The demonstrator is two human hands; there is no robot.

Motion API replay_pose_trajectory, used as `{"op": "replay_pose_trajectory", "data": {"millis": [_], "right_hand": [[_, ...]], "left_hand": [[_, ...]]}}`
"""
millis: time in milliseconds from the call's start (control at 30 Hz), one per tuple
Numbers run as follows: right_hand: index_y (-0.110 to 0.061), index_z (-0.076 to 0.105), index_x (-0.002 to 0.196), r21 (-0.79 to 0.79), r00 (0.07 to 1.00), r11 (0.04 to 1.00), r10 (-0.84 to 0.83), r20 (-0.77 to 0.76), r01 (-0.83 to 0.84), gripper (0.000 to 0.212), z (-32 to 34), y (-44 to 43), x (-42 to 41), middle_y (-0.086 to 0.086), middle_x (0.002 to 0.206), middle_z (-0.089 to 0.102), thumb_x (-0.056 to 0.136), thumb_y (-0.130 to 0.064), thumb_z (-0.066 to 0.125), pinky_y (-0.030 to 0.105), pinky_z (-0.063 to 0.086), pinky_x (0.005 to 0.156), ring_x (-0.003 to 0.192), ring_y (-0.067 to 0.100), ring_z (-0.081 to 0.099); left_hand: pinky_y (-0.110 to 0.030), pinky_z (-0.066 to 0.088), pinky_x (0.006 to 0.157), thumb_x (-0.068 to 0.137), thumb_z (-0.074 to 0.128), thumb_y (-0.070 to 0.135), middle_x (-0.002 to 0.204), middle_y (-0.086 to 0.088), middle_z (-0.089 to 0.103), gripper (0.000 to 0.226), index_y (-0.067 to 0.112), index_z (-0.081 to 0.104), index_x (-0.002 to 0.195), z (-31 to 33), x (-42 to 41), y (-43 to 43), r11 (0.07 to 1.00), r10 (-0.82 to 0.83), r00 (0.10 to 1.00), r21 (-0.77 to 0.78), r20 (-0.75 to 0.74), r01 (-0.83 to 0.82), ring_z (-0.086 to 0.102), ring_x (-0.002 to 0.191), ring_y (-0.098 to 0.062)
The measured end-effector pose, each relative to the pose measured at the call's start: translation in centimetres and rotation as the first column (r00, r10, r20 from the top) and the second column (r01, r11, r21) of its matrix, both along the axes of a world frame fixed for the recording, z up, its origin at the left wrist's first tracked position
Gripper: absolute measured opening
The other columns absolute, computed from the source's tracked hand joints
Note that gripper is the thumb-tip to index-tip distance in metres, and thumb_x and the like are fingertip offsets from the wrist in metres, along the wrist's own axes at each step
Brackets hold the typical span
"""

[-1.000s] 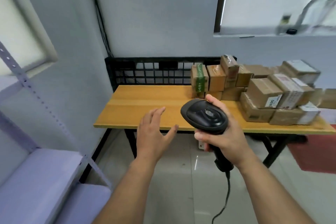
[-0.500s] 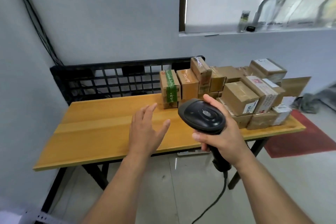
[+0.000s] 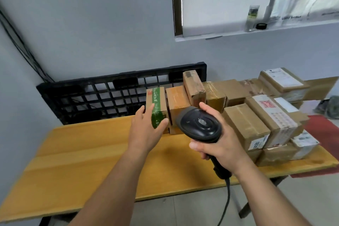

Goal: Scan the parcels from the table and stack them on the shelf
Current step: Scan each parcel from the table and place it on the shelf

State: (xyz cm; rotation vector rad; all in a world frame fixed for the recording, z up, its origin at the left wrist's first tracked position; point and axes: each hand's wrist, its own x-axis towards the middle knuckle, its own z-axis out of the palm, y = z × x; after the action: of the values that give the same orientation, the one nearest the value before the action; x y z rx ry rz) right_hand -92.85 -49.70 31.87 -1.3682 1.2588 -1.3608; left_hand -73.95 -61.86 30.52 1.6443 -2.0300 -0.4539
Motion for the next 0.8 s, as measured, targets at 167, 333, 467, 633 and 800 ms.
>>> {"op": "replay_pose_trajectory", "data": {"millis": [167, 333, 467, 633, 800], "right_hand": [[-0.055, 0.041, 0.136, 0.04, 0.998, 0.998, 0.057, 0.029, -0.058, 0.095, -1.1, -3.8, -3.3, -0.009, 0.126, 0.058, 0.064, -0.014, 0.088, 0.038, 0.057, 0.056, 0.067, 0.017, 0.069], [-0.062, 0.04, 0.133, 0.1, 0.989, 0.986, 0.129, 0.067, -0.136, 0.095, -3.2, -6.9, -4.8, -0.012, 0.126, 0.06, 0.055, -0.034, 0.088, 0.04, 0.057, 0.056, 0.078, 0.018, 0.07], [-0.059, 0.038, 0.136, 0.125, 0.982, 0.975, 0.175, 0.068, -0.182, 0.096, -4.2, -7.9, -5.3, -0.021, 0.126, 0.058, 0.057, -0.04, 0.088, 0.042, 0.059, 0.057, 0.082, 0.02, 0.07], [-0.06, 0.037, 0.136, 0.147, 0.978, 0.967, 0.198, 0.067, -0.206, 0.096, -5.0, -9.1, -4.9, -0.014, 0.129, 0.059, 0.061, -0.032, 0.09, 0.036, 0.057, 0.056, 0.083, 0.019, 0.07], [-0.052, 0.037, 0.139, 0.154, 0.975, 0.965, 0.201, 0.092, -0.214, 0.097, -5.0, -9.6, -4.2, -0.015, 0.124, 0.062, 0.063, -0.02, 0.088, 0.037, 0.057, 0.056, 0.081, 0.023, 0.069]], "left_hand": [[-0.041, 0.021, 0.117, 0.097, 0.041, 0.054, 0.16, -0.006, 0.019, 0.066, 0.024, 0.024, 0.153, -0.7, -3.9, -5.0, 0.995, 0.04, 0.996, 0.087, 0.082, -0.047, 0.019, 0.145, -0.026], [-0.044, 0.023, 0.117, 0.1, 0.028, 0.055, 0.16, -0.011, 0.018, 0.06, 0.028, 0.023, 0.153, -3.0, -5.4, -9.0, 0.969, 0.106, 0.974, 0.2, 0.2, -0.146, 0.021, 0.144, -0.032], [-0.046, 0.026, 0.113, 0.102, 0.022, 0.051, 0.157, -0.014, 0.023, 0.056, 0.025, 0.025, 0.152, -4.1, -5.5, -10.4, 0.94, 0.197, 0.948, 0.227, 0.25, -0.255, 0.025, 0.14, -0.034], [-0.047, 0.047, 0.097, 0.092, 0.04, 0.063, 0.133, -0.019, 0.046, 0.066, 0.029, 0.027, 0.147, -4.3, -4.0, -11.7, 0.904, 0.264, 0.947, 0.296, 0.183, -0.309, 0.049, 0.118, -0.037], [-0.036, 0.053, 0.079, 0.078, 0.062, 0.065, 0.115, -0.003, 0.061, 0.079, 0.027, 0.034, 0.141, -2.6, -2.3, -11.9, 0.867, 0.243, 0.937, 0.376, 0.252, -0.327, 0.059, 0.1, -0.025]]}}
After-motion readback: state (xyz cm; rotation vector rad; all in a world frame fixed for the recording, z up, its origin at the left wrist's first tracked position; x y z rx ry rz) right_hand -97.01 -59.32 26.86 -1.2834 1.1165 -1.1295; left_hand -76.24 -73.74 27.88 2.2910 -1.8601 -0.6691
